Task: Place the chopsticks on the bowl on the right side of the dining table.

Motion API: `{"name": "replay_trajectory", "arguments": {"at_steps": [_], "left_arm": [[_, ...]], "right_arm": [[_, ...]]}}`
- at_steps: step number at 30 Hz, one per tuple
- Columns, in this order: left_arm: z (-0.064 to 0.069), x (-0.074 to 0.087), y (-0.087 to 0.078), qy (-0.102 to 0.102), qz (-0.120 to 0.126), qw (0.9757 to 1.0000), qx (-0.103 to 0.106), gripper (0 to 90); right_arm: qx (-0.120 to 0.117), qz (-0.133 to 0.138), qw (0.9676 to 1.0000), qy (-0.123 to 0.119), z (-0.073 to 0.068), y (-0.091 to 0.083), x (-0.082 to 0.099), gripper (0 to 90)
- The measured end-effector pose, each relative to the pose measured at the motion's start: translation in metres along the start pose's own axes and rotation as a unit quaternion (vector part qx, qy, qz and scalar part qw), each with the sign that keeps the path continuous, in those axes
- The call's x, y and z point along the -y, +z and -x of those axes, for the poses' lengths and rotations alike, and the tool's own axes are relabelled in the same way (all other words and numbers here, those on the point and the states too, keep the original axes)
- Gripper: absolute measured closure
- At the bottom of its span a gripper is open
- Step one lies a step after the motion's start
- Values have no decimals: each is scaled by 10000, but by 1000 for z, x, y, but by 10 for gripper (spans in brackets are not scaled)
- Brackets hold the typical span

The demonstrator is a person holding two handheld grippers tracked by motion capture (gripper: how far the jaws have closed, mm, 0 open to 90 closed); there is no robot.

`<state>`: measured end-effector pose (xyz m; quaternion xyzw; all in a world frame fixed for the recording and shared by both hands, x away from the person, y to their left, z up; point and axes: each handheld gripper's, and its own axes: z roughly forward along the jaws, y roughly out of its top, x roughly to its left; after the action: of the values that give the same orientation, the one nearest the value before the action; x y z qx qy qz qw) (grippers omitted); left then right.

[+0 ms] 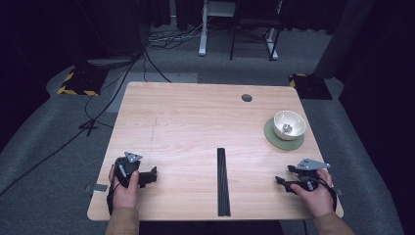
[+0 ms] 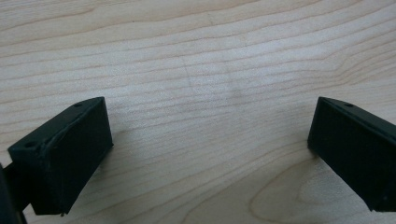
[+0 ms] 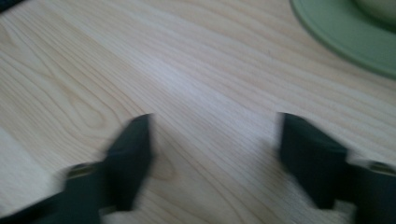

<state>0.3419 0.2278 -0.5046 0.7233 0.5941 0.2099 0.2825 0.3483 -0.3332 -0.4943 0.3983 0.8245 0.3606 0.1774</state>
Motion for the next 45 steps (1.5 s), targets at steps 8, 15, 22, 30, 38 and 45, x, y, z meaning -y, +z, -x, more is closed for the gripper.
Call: {"name": "replay_trajectory", "arguments": {"at_steps": [8, 15, 22, 30, 38, 45], "left_arm": [[-7, 4, -4, 285, -19, 9992, 281, 2], [-10, 4, -4, 463, -32, 9981, 416, 1], [-12, 3, -3, 532, -35, 9976, 448, 0], [-15, 2, -2, 636, -58, 9965, 534, 0], [-14, 3, -3, 614, -24, 9968, 517, 3], [-14, 3, -3, 608, -27, 9967, 545, 2]], "right_arm": [[-261, 384, 9982, -386, -35, -22, -30, 342], [-587, 387, 9955, -641, -54, -25, -45, 361], [-732, 429, 9916, -980, -60, -8, -60, 355], [-1051, 369, 9878, -1093, -72, 9, -73, 354], [-1325, 249, 9861, -974, -86, 24, -76, 386], [-1450, 259, 9830, -1099, -106, 47, -79, 388]]}}
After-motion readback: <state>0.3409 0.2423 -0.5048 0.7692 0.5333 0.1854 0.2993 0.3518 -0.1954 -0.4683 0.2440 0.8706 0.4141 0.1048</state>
